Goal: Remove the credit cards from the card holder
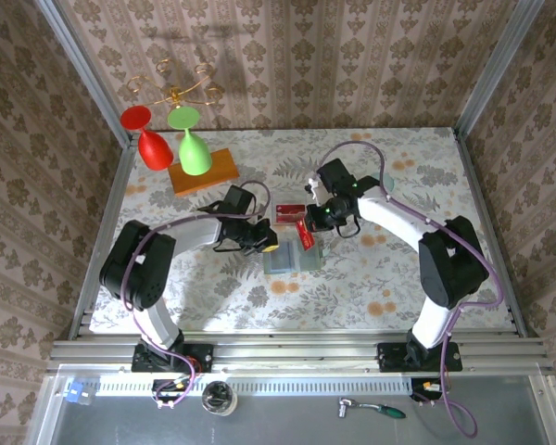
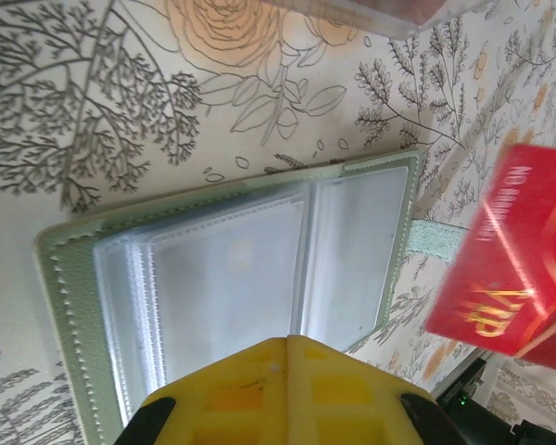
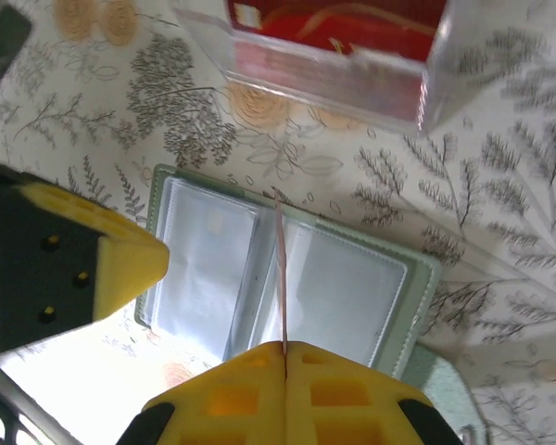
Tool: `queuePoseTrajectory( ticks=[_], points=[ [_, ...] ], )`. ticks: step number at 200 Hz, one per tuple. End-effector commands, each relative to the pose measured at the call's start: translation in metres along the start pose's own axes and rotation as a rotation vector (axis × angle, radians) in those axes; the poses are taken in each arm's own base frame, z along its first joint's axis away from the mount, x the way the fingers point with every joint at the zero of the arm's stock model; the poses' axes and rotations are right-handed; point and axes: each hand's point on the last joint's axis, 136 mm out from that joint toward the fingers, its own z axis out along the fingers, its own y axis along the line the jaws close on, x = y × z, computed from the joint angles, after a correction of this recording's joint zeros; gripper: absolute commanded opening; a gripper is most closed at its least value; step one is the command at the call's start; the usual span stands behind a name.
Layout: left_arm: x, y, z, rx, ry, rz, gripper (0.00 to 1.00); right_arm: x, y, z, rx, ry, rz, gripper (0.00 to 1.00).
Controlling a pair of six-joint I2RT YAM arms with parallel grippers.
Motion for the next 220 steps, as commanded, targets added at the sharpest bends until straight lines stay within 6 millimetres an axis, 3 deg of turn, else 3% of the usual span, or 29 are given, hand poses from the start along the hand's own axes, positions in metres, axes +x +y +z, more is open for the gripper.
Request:
queuePoseTrajectory(
  ticks=[1,42,93,220],
  points=[
    [-0.002,-0.003,-0.01,0.027,-0.033,0.0,0.03,-0.004,-0.01,-0.008,0.071,0.025,-0.246,0.0],
    [-0.003,0.005,-0.017,0.033,-0.059,-0.014,0.03,-0.023,-0.002,-0.015,0.094,0.018,-0.547,0.0],
    [-0.004,0.018,-0.023,0.034,-0.086,-0.038,0.03,-0.025,0.006,-0.006,0.168,0.147,-0.972,0.0],
    [0.002,0.024,-0.039,0.012,-0.137,-0.062,0.04,-0.068,0.016,0.014,0.102,0.26,-1.156,0.0]
  ],
)
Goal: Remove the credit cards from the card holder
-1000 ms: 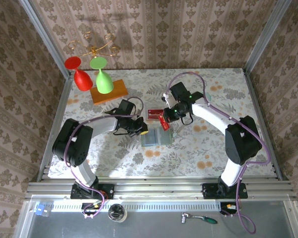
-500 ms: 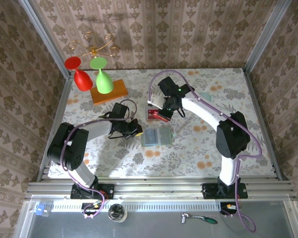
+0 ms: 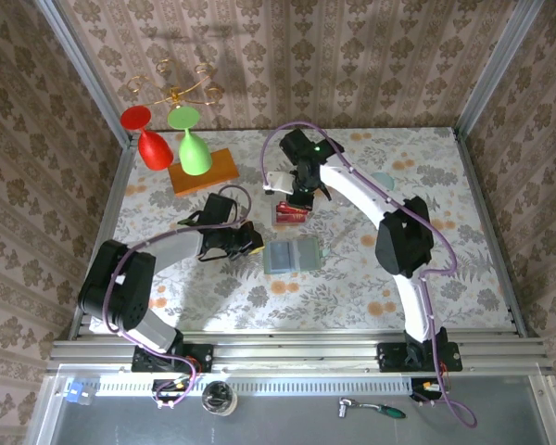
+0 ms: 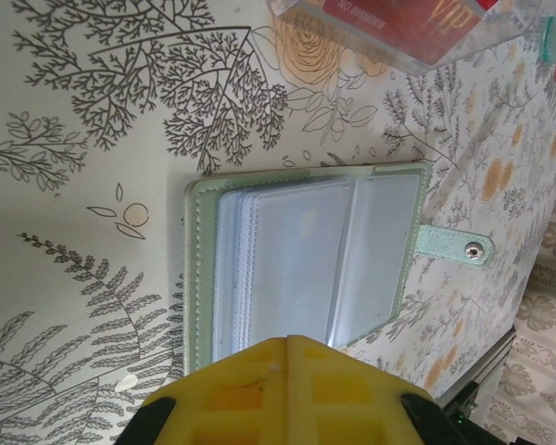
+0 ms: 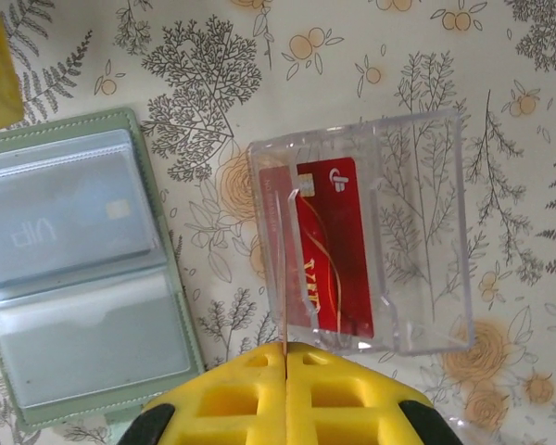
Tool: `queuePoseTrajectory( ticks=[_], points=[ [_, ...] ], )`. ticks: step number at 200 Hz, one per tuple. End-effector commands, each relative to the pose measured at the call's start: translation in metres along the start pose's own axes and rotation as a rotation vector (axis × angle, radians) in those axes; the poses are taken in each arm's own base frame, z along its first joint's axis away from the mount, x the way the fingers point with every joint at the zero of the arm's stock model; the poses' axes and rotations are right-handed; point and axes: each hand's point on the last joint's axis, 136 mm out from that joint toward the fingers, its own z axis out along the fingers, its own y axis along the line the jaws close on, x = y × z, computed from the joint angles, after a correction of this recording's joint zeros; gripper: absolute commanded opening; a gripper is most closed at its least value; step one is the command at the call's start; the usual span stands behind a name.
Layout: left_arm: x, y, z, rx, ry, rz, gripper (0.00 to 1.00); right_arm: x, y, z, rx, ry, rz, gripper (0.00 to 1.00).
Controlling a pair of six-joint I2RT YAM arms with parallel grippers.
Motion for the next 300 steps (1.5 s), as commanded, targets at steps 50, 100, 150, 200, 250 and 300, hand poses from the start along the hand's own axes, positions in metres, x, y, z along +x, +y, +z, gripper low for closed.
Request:
queuePoseTrajectory(
  ticks=[50,100,150,200,250,300],
  points=[
    [-0.002,0.004,-0.005,-0.016,-0.028,-0.039,0.04,0.003,-0.013,0.008,-0.047,0.039,-0.055,0.0],
    [-0.002,0.005,-0.004,-0.02,-0.024,-0.043,0.04,0.002,-0.022,0.017,-0.046,0.033,-0.062,0.0],
    [-0.001,0.008,-0.001,-0.026,-0.014,-0.051,0.04,0.005,-0.021,0.03,-0.07,0.046,-0.064,0.0],
    [-0.002,0.009,0.001,-0.028,-0.009,-0.055,0.04,0.005,-0.019,0.041,-0.096,0.041,-0.054,0.0],
    [0.0,0.01,0.0,-0.035,-0.008,-0.06,0.04,0.01,-0.028,0.049,-0.054,0.071,-0.044,0.15],
    [-0.001,0.01,-0.001,-0.035,-0.014,-0.062,0.04,0.0,-0.038,0.03,0.017,0.028,-0.018,0.2]
  ],
)
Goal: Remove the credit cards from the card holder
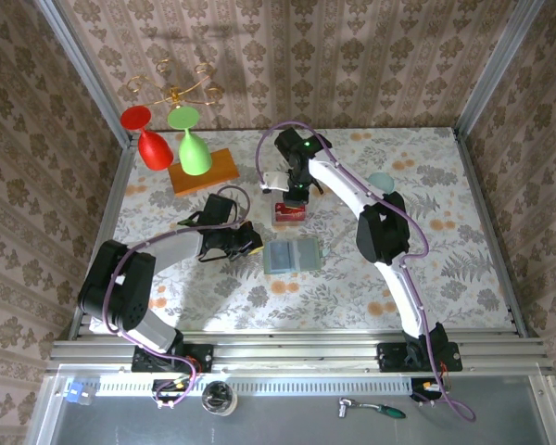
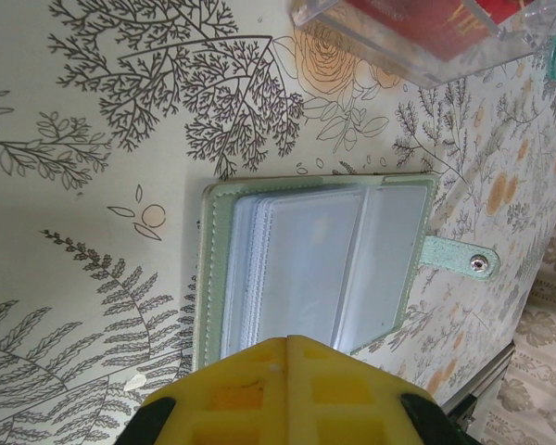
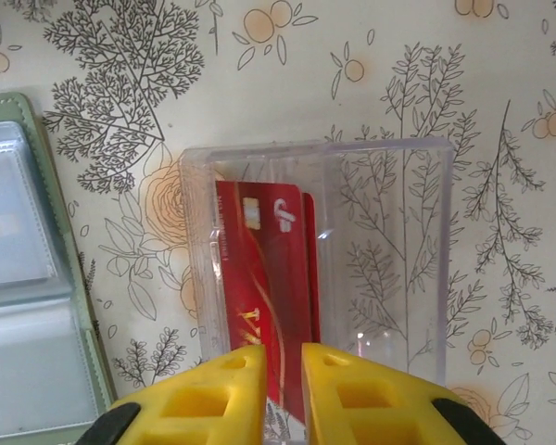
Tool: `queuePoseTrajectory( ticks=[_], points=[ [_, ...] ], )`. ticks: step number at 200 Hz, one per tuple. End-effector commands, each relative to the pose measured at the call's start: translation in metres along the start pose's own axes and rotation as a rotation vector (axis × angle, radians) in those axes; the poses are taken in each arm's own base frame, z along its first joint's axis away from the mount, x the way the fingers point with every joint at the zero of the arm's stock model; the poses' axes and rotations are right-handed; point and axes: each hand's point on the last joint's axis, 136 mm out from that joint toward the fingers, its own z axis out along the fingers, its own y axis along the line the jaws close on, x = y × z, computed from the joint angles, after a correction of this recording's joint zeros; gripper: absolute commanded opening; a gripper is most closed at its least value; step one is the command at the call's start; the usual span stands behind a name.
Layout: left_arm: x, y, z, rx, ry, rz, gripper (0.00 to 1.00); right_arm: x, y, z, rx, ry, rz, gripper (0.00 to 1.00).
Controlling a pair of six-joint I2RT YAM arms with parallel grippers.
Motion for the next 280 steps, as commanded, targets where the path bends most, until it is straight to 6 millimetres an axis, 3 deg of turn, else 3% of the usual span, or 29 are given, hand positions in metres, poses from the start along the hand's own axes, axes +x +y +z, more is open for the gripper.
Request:
queuePoseTrajectory(
  ticks=[1,56,162,280],
  points=[
    [0.0,0.005,-0.001,-0.017,-0.002,-0.03,0.04,-0.004,-0.01,-0.016,0.062,-0.021,0.03,0.2],
    [-0.002,0.004,-0.001,-0.014,-0.012,-0.03,0.04,-0.013,-0.017,-0.03,0.151,-0.1,0.129,0.2],
    [-0.003,-0.002,0.003,-0.018,-0.009,-0.018,0.04,0.002,-0.041,0.0,0.272,-0.026,0.148,0.15],
    [-0.008,-0.002,0.013,-0.03,0.015,-0.029,0.04,0.013,-0.022,0.034,0.182,0.001,0.132,0.2]
  ],
)
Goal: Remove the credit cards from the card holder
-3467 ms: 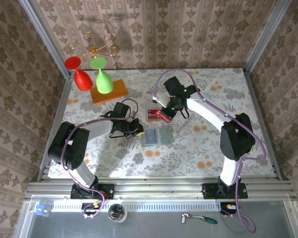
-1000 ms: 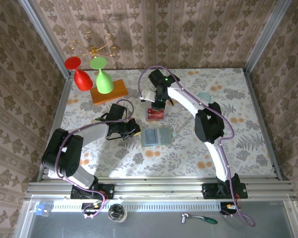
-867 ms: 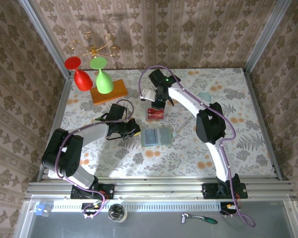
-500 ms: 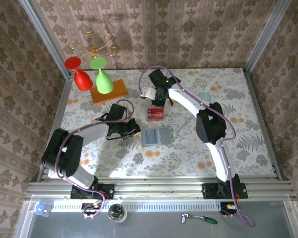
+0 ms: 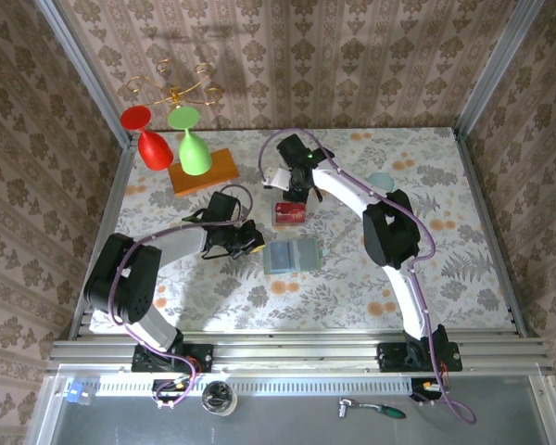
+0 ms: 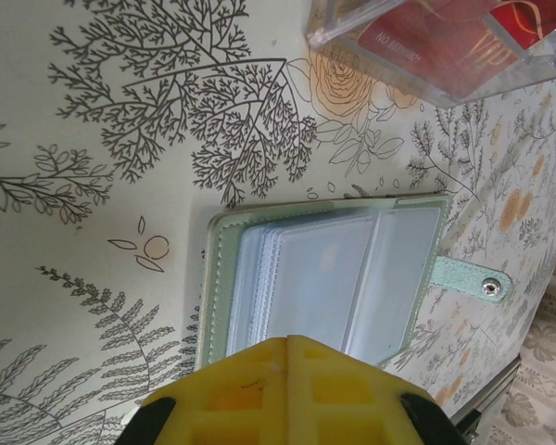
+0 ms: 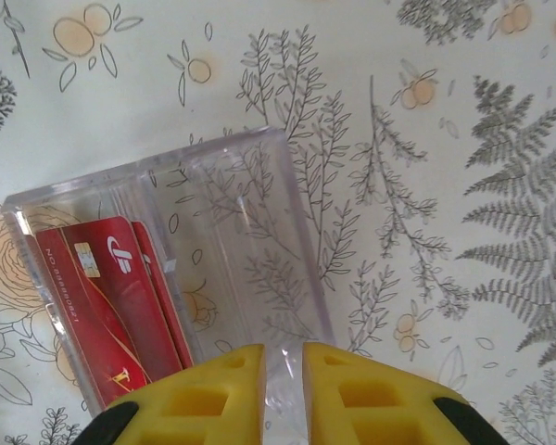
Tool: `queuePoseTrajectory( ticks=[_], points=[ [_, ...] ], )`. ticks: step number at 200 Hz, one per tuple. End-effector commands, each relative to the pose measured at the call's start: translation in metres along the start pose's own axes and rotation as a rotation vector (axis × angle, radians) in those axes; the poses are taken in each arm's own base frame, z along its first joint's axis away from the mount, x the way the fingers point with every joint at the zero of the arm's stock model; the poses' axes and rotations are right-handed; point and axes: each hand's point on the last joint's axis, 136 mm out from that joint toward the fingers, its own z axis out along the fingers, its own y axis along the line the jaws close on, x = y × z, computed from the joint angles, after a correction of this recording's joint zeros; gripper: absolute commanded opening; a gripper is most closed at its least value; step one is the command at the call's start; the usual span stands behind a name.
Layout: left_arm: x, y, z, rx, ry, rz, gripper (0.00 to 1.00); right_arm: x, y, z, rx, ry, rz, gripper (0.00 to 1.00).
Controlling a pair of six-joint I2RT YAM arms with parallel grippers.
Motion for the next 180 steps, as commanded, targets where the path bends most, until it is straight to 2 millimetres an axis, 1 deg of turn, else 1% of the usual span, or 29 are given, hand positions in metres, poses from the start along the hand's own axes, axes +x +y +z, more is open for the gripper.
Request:
queuePoseTrajectory(
  ticks=[1,51,79,113,137,180],
  points=[
    [-0.001,-0.004,0.002,-0.003,0.011,-0.008,0.04,0.006,0.01,0.013,-0.033,0.017,-0.008,0.2],
    [-0.001,-0.006,0.003,0.001,0.014,-0.005,0.04,0.005,0.013,0.011,-0.045,0.01,-0.01,0.19],
    [0.0,-0.006,0.003,0.004,0.015,-0.004,0.04,0.002,0.008,0.005,-0.024,-0.002,0.001,0.19],
    [-0.001,-0.008,0.002,0.009,0.014,0.004,0.04,-0.006,0.001,-0.013,0.013,-0.042,0.028,0.19],
    [-0.001,-0.01,0.002,0.013,0.015,0.007,0.04,-0.007,-0.003,-0.025,0.043,-0.064,0.055,0.19],
    [0.0,-0.01,0.003,0.014,0.018,0.014,0.04,-0.007,-0.001,-0.046,0.07,-0.102,0.127,0.19]
  ],
)
